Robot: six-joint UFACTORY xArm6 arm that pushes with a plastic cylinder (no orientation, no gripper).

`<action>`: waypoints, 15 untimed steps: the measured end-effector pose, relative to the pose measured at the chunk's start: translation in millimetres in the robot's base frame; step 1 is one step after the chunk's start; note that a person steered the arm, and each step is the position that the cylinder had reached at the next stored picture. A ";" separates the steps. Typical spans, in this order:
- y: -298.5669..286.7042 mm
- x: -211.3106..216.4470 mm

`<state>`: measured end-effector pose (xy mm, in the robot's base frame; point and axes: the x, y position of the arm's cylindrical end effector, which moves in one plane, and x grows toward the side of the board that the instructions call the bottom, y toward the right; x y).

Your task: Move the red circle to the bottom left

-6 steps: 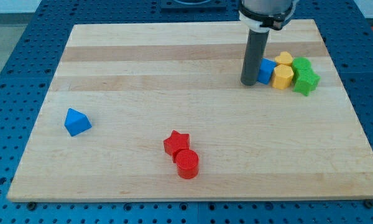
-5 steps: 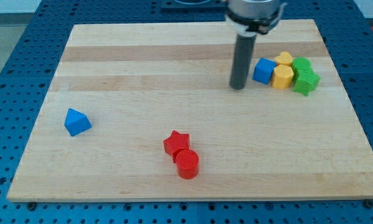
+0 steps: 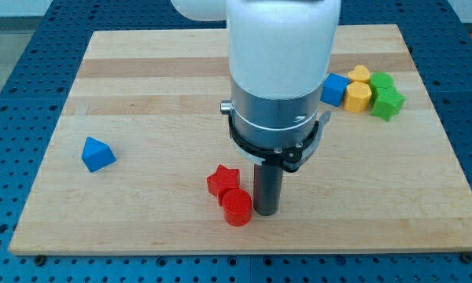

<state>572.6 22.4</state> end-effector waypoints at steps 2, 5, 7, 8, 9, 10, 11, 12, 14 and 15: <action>-15.7 0.0; -73.8 0.0; -62.6 23.2; -62.6 23.2; -68.7 28.6; -91.0 29.2; -115.3 28.9; -139.5 25.6; -181.2 23.1; -154.6 23.8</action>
<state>596.4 -132.1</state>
